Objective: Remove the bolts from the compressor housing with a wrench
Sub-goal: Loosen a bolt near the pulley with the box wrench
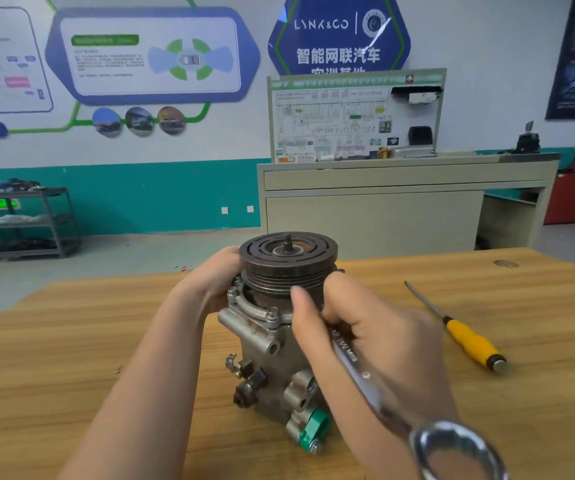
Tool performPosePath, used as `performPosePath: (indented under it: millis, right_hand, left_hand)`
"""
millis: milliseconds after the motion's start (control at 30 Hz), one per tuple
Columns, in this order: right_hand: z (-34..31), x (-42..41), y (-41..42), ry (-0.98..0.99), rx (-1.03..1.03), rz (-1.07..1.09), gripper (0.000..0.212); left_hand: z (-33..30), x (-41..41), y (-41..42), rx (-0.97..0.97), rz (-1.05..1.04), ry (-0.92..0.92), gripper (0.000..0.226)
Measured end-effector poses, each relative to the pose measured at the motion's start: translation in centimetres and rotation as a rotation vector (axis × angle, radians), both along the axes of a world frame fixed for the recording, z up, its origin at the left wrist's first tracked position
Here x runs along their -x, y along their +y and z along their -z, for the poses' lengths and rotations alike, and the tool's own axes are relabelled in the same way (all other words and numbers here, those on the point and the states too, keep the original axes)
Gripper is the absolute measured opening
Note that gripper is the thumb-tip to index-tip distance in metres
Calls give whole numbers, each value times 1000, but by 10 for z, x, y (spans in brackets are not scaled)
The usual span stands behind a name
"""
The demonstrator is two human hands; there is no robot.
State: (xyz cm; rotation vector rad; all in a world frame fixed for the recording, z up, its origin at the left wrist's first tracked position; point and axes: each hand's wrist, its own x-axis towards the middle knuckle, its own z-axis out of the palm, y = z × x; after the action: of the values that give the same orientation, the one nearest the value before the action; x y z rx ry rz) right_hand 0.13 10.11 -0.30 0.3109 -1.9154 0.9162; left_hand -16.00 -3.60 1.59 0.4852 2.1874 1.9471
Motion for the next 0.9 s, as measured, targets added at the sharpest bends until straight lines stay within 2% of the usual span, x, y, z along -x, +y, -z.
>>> performPosePath:
  millis: [133,233,267,367,433,533,667,833,900]
  right_hand:
    - [2,-3,24,-213,321,-208,43]
    - [-3,-4,55,-408,757,-668,32]
    - [-6,7,60,-502,894,-757,28]
    - [-18,35,62,-749,1099,-802,25]
    - [-27,46,65,-722,1127,-818,26]
    - [-35,45,72,-489,1151,-741,34]
    - [-22,26,65,-206,915,-519,47]
    - [-5,6,34,-28,606,-278,40]
    - [-6,0,25,13,528,-192,45]
  left_hand:
    - [0,-1,1,-8,-19,31,18]
    - [0,-1,0,-21,-15,11,17]
    - [1,0,0,-22,-14,-5,16]
    - [1,3,-3,58,-35,13,17]
    - [1,4,-4,80,-42,37,18]
    - [1,3,-2,-5,-5,0,18]
    - [1,3,-3,-54,43,-35,15]
    - [0,1,-2,-60,34,-44,16]
    - [0,0,-1,-69,38,-39,15]
